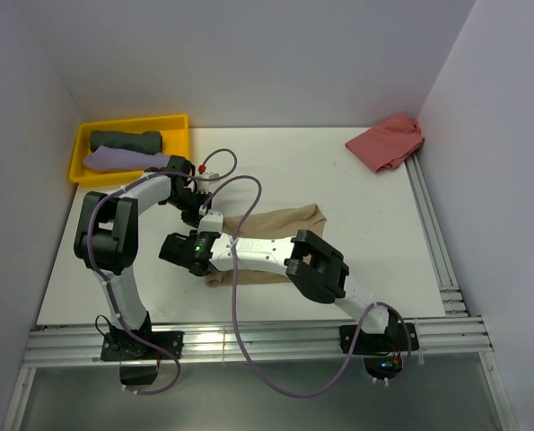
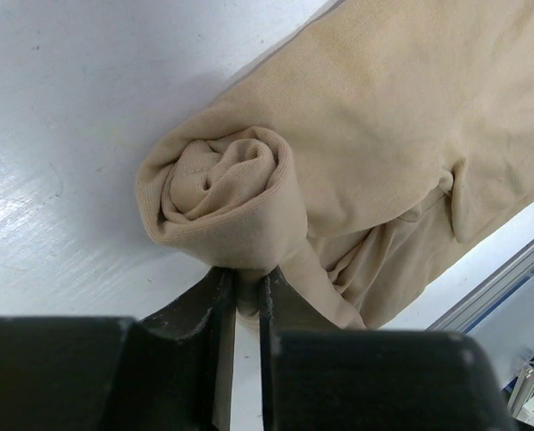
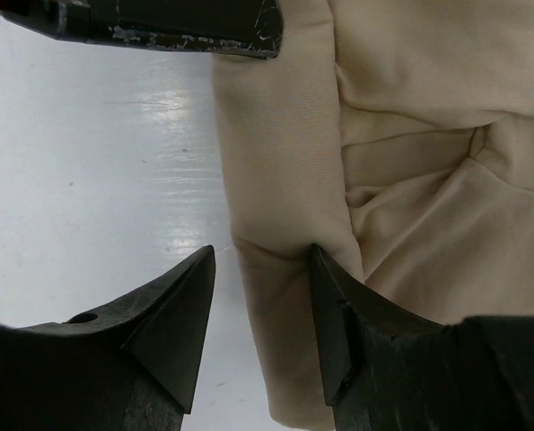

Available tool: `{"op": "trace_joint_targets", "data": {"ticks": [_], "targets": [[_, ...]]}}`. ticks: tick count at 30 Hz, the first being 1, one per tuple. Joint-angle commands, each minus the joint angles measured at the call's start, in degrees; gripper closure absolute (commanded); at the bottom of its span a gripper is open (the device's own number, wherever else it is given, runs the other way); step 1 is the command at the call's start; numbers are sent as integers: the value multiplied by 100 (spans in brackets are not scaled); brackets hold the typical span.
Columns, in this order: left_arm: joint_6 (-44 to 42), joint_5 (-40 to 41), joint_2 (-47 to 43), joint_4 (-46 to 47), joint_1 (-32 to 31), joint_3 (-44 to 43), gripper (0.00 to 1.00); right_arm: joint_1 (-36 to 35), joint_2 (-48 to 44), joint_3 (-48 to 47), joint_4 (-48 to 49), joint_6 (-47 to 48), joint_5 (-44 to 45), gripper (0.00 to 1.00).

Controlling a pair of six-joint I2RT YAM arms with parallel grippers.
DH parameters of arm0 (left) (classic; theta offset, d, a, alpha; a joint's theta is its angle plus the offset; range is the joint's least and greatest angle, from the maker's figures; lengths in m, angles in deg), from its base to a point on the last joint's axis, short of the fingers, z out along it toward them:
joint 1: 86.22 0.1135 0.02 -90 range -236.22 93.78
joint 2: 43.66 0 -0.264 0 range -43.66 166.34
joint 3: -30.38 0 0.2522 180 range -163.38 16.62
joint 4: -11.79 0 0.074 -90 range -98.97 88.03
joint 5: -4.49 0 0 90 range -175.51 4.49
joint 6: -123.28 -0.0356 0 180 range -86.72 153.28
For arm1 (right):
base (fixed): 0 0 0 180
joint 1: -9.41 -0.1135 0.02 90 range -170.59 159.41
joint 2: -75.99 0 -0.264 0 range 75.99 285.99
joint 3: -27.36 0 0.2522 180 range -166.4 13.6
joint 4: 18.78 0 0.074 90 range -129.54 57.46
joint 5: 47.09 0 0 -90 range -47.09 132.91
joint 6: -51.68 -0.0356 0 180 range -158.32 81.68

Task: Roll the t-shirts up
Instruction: Roll the tshirt

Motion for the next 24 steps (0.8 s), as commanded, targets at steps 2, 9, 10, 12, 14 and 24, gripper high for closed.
{"op": "trace_joint_targets", "data": {"ticks": [2,9,10,12,14,24], "targets": [[-12,194,-148,270,-52,-53,82,-41,258,-171,-676,-23,195,46],[-55,141,-200,270,-52,-88,56,-76,496,-294,-921,-6,81,46],[-64,132,-200,261,-52,-97,53,-67,566,-382,-1000,-23,81,46],[-73,141,-235,261,-52,-132,47,-76,636,-479,-1246,-41,98,46],[-91,132,-253,235,-52,-167,43,-85,716,-576,-1405,-67,107,46],[-82,106,-288,103,-26,-483,39,-94,760,-436,-1669,-199,81,46]]}}
